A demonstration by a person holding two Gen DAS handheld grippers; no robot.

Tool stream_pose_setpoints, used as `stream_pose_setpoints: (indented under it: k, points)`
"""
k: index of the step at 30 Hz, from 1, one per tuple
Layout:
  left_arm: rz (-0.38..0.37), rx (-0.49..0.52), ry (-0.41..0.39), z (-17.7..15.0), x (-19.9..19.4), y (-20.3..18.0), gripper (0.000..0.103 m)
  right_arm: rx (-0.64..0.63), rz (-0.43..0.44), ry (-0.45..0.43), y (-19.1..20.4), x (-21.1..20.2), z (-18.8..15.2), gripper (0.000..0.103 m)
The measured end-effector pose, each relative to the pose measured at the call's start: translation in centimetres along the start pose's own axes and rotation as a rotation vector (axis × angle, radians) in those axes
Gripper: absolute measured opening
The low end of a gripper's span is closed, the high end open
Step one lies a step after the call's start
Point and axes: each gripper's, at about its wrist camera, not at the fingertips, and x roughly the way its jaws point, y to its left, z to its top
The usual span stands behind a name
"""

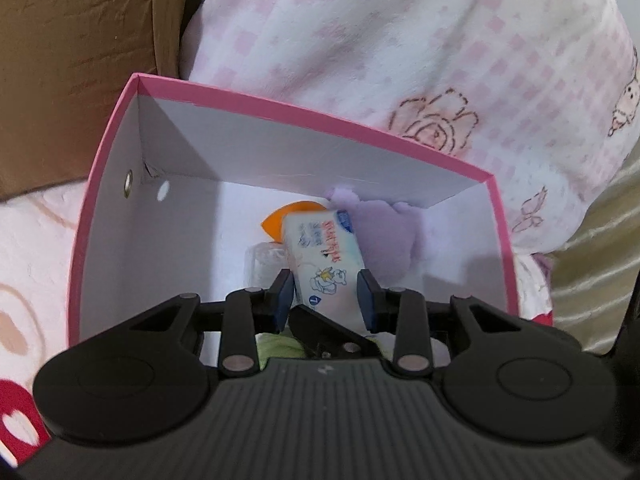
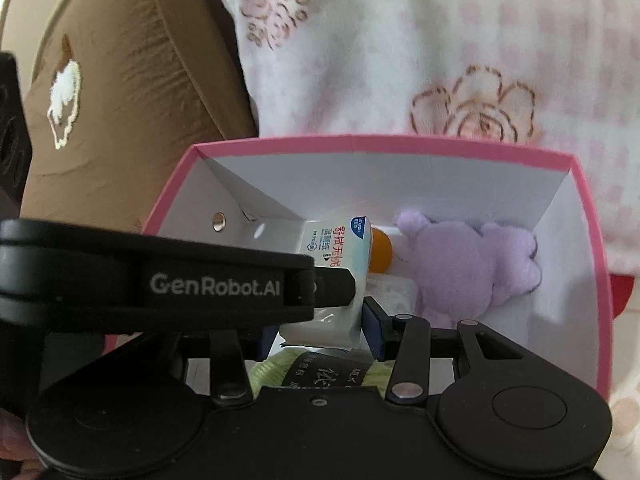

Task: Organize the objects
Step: 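Lower the tissue pack into the pink box beside the plush toy, then open the right tool and withdraw it from the pink box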

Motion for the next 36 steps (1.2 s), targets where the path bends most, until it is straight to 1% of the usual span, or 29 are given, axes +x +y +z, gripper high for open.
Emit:
stream_pose_setpoints:
  k: [3,5,7,9,14,15,16,17,18,20,21,23,26,27,28,30,32,33,34,36]
  points:
    - [-0.016,-0.017,0.001,-0.1,0.3,0.7,0.032,0.004,-0.005,0.002,0.1,0.4,0.2,0.049]
    - [-0.021,-0.021,0.002,-0.1,0.6,1.3,0.032,0.012,0.010,0.022,0.1,0.9,0.3,0.048]
    - [-0.031,-0.040,-0.004,-0.1,0.8,1.7,0.032,-0.002,0.004,0.021,0.2,1.2,0.3,0.044]
    - [-0.043,-0.056,-0.007,-0.1,1.1,1.9,0.032,0.009,-0.003,0.023,-0.1,1.3,0.2,0.042]
    - [-0.037,-0.048,-0.021,-0.3,0.9,1.5,0.032,0.007,-0.044,0.027,0.0,1.6,0.4,0.042]
    - [-0.031,-0.059,-0.035,-0.4,0.5,1.5,0.035,0.002,-0.055,0.028,0.0,1.5,0.4,0.042]
    - [-0.010,-0.076,-0.056,-0.4,0.0,1.5,0.036,-0.008,-0.068,0.028,0.1,1.3,0.4,0.042]
    - [-0.008,-0.073,-0.074,-0.5,-0.5,1.4,0.036,-0.027,-0.089,0.026,0.1,1.0,0.3,0.042]
    - [-0.003,-0.049,-0.081,-0.6,-1.1,1.1,0.038,-0.052,-0.108,0.020,0.1,0.7,0.3,0.043]
    - [0.013,-0.008,-0.089,-0.6,-2.4,0.6,0.038,-0.100,-0.134,0.020,0.1,0.1,0.1,0.043]
    - [0.008,-0.004,-0.087,-0.7,-3.1,0.5,0.038,-0.110,-0.139,0.019,0.0,-0.4,0.0,0.043]
    - [-0.013,-0.001,-0.082,-0.8,-4.4,0.5,0.038,-0.113,-0.123,0.009,-0.2,-1.8,-0.4,0.043]
    - [-0.017,0.027,-0.067,-1.4,-6.4,0.1,0.038,-0.112,-0.111,-0.024,-0.3,-4.6,-1.1,0.044]
    - [-0.020,0.051,-0.062,-1.8,-7.1,-0.2,0.041,-0.119,-0.117,-0.031,-0.2,-5.7,-1.5,0.044]
    - [-0.015,0.082,-0.052,-2.2,-7.8,-0.5,0.042,-0.137,-0.131,-0.040,0.0,-6.5,-1.8,0.044]
    - [0.035,0.132,-0.038,-3.3,-9.5,-1.4,0.042,-0.178,-0.142,-0.050,0.6,-8.2,-2.5,0.045]
    - [0.044,0.150,-0.039,-4.2,-11.2,-1.8,0.042,-0.218,-0.130,-0.056,1.2,-9.8,-3.3,0.046]
    - [0.069,0.153,-0.032,-4.6,-12.0,-2.0,0.042,-0.229,-0.130,-0.052,1.4,-10.6,-3.8,0.046]
    - [0.082,0.150,-0.028,-5.0,-12.6,-2.1,0.042,-0.227,-0.140,-0.044,1.6,-11.2,-4.2,0.046]
    - [0.080,0.146,-0.010,-5.6,-13.9,-2.4,0.042,-0.209,-0.152,-0.016,1.8,-12.2,-5.1,0.046]
